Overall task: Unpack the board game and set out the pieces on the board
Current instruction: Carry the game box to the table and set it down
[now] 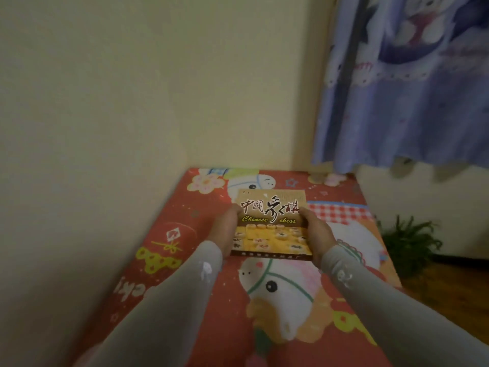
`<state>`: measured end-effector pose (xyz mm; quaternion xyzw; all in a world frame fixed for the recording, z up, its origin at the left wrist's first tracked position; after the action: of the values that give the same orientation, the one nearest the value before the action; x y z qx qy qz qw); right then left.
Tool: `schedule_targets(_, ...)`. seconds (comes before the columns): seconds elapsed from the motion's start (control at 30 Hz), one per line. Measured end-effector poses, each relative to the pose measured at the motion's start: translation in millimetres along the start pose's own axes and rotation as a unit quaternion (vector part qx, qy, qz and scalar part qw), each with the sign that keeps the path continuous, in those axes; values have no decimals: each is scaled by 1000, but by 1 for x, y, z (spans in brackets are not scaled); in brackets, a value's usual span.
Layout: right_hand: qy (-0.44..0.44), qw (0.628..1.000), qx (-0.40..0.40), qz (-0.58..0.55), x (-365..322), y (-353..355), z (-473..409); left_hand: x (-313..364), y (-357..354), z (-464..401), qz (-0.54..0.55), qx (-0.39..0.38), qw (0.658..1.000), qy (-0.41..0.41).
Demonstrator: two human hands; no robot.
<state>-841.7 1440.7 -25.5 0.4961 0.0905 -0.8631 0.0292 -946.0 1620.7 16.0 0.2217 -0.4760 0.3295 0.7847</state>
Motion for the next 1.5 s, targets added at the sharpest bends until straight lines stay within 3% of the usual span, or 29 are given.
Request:
schedule_targets(0.13,-4,997,64,-36,29,9,9,-15,-4,-21,-33,-76,996,12)
schedule_targets(0.3,-37,994,95,-41,64,30,10,-60,-14,-33,-32,-111,992,60)
schedule_targets(0.57,-41,995,92,-21,150,69,-42,-175,-33,-71,-5,-43,998,53)
schedule_targets(0.73,-22,996,86,2,189,79,-68,-212,-35,-81,3,-19,1000,-21)
schedule_targets(0.83,-1,996,90,21,205,88,-85,-224,-37,-90,-14,-4,996,-83)
schedule_targets(1.07,90,984,119,99,217,106,-77,-250,-32,-78,-31,19,993,-112)
schedule_targets(1.3,113,983,88,119,217,112,-73,-259,-35,-75,-16,-37,996,-85)
schedule_targets(1.5,117,978,100,141,214,109,-84,-261,-43,-92,-53,-35,996,-68)
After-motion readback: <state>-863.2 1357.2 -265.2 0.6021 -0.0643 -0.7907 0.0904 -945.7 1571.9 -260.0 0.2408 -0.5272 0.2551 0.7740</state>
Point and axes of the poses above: each hand's wrist, its own z-axis away from the middle knuckle, its own y-axis out of the back of the hand, x = y × z, the point moved 6 cm from there along -z, towards the middle knuckle, and after that the axes turned 8 degrees about x, right-handed, at the moved point
